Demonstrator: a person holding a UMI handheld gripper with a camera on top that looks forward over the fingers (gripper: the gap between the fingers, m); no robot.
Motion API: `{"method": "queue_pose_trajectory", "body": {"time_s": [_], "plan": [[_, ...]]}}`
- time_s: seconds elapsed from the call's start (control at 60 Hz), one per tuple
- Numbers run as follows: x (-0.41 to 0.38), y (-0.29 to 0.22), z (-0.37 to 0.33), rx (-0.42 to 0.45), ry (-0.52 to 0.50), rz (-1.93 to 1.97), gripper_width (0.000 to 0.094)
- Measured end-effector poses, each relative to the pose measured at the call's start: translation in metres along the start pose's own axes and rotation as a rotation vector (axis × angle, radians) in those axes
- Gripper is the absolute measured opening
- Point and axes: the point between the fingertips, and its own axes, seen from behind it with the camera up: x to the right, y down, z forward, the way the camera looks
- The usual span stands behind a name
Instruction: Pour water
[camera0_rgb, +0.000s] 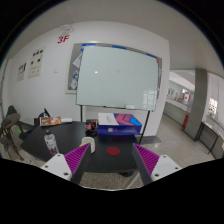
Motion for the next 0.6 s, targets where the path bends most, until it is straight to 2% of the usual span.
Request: {"method": "queue_pose_trajectory", "body": {"time_s": [0.133,0.267,0.45,0.6], "plan": [[-0.005,0.015,0.005,-0.016,0.017,-0.036,0.0842],[-0.037,0.064,0.015,-0.062,0.0,-0.049,0.0841],[-0.131,0.153,0.033,-0.152,-0.078,-0.037,0.0843],[-0.236,0.175,0.069,-0.168,-0.16,0.049,0.0839]]}}
